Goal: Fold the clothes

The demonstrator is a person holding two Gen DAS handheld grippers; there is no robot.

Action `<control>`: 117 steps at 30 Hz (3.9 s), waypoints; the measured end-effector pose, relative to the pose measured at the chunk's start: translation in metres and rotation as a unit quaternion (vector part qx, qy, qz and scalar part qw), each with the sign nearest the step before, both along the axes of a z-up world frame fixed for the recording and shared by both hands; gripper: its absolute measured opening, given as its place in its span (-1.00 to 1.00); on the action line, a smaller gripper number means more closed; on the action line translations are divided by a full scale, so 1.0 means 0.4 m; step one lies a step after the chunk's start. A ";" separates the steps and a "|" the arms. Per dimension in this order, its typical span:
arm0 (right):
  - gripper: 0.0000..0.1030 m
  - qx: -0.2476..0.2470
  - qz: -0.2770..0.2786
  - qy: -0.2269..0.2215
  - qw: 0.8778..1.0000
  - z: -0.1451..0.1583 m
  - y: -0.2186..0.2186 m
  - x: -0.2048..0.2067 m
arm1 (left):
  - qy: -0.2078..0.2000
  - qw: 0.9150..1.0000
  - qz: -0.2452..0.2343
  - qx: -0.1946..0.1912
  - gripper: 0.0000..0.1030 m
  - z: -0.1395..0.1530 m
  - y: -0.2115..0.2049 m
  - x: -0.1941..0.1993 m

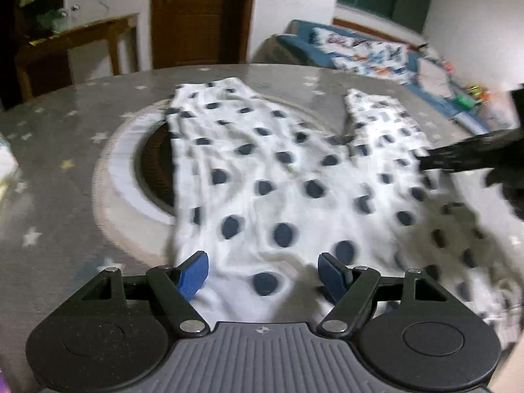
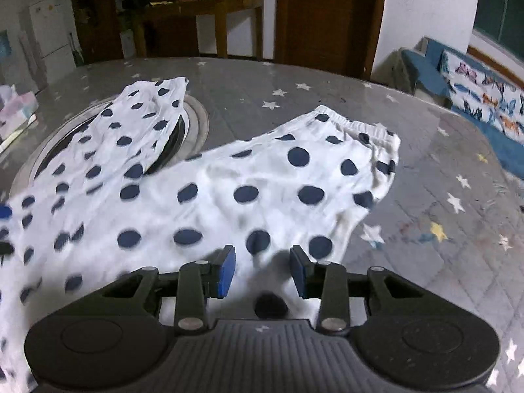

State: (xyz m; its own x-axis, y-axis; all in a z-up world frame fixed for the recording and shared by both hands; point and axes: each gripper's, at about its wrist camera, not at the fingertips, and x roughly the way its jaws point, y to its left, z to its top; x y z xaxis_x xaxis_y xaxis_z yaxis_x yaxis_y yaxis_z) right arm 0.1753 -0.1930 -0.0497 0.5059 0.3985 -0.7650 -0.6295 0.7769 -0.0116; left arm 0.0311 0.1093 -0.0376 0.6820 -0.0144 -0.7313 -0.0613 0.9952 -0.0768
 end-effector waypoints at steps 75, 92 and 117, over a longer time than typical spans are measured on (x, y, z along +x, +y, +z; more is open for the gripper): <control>-0.20 0.041 0.111 0.005 0.993 0.012 -0.069 -0.410 | -0.009 0.997 -0.049 0.051 -0.02 0.024 -0.093 -0.293; -0.18 0.071 0.072 0.009 0.995 0.039 -0.121 -0.322 | -0.076 0.972 -0.220 0.023 0.33 0.102 -0.333 -0.192; -0.30 0.102 -0.134 0.009 0.986 0.003 -0.167 0.251 | 0.005 0.954 -0.300 0.027 -0.51 -0.006 -0.537 -0.029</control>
